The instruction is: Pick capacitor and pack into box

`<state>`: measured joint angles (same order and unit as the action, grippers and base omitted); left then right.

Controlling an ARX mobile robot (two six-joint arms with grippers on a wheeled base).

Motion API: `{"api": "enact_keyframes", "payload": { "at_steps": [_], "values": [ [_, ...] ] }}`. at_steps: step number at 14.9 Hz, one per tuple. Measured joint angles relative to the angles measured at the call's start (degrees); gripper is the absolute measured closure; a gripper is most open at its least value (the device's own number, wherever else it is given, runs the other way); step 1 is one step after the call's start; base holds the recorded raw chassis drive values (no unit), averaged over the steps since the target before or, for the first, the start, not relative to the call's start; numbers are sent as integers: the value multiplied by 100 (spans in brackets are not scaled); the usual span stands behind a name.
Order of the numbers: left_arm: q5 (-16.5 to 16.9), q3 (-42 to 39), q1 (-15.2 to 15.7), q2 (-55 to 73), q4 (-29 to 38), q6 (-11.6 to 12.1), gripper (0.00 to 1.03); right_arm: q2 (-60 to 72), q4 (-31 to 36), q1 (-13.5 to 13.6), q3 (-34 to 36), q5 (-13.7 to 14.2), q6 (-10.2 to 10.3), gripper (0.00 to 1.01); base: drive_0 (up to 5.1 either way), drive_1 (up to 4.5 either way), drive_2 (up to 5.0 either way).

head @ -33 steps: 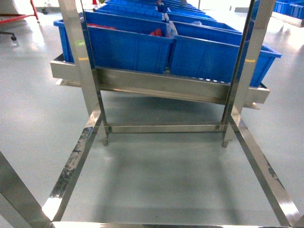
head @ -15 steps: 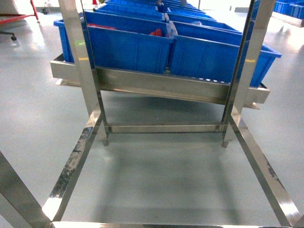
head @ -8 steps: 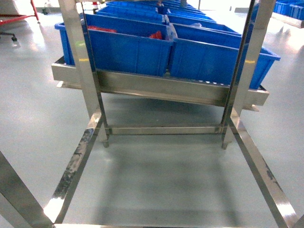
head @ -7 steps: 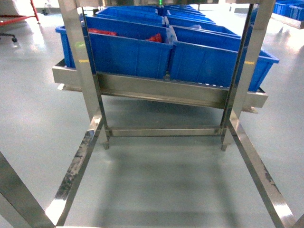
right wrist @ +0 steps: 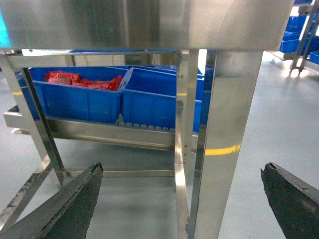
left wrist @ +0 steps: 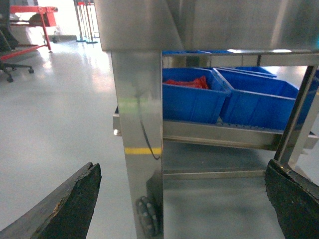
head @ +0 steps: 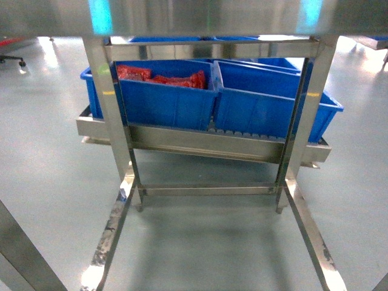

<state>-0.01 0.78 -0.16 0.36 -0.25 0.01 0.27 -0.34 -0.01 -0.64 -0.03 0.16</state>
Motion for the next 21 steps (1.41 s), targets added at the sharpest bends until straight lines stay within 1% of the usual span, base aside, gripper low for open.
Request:
{"api": "enact_keyframes", "payload": {
  "at_steps": [21],
  "values": [
    [-2, 2, 0, 0, 0, 0, 5, 0, 4, 0, 0, 4, 0, 3, 0, 0, 0]
  ]
}}
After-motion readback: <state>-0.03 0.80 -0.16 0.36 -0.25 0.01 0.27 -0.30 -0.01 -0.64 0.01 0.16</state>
